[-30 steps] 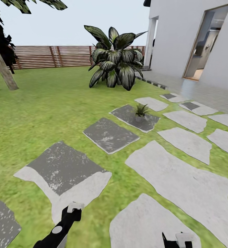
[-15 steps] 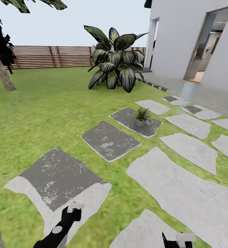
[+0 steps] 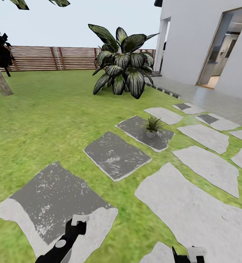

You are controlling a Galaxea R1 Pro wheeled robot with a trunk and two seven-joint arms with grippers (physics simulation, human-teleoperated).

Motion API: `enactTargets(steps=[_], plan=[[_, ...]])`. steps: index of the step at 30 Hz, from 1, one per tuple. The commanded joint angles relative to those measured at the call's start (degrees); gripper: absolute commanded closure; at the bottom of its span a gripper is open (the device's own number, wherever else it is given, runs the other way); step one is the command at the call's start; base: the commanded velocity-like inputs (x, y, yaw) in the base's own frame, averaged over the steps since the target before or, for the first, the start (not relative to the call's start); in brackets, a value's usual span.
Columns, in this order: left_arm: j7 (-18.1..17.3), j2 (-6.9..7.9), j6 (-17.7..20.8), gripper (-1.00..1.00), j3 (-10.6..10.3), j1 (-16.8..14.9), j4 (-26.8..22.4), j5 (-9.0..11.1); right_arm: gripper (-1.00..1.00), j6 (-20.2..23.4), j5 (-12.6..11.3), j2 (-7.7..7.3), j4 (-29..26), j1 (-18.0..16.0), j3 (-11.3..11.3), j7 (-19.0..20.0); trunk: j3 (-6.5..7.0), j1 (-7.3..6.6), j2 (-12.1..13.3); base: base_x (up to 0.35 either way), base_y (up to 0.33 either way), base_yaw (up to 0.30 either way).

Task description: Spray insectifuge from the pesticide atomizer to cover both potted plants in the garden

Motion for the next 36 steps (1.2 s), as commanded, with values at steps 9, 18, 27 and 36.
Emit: enactTargets(steps=[9,18,27,36], plan=[[0.0,0.02,-0.2,1.00,-0.1,0.0,0.0,-0.1,-1.00,-0.2,0.0,0.01,0.0,0.0,0.0,0.0,-0.04,0.03,0.0,0.338,0.000,0.000],[0.0,0.02,-0.2,1.00,-0.1,0.0,0.0,0.0,-1.00,-0.2,0.0,0.01,0.0,0.0,0.0,0.0,-0.04,0.03,0.0,0.338,0.000,-0.031],[0.0,0.02,-0.2,1.00,-0.1,0.0,0.0,0.0,-1.00,-0.2,0.0,0.00,0.0,0.0,0.0,0.0,-0.04,0.03,0.0,0.338,0.000,-0.257],[0.0,0.02,-0.3,1.00,-0.1,0.0,0.0,-0.1,-1.00,-0.2,0.0,0.01,0.0,0.0,0.0,0.0,-0.04,0.03,0.0,0.338,0.000,-0.262]])
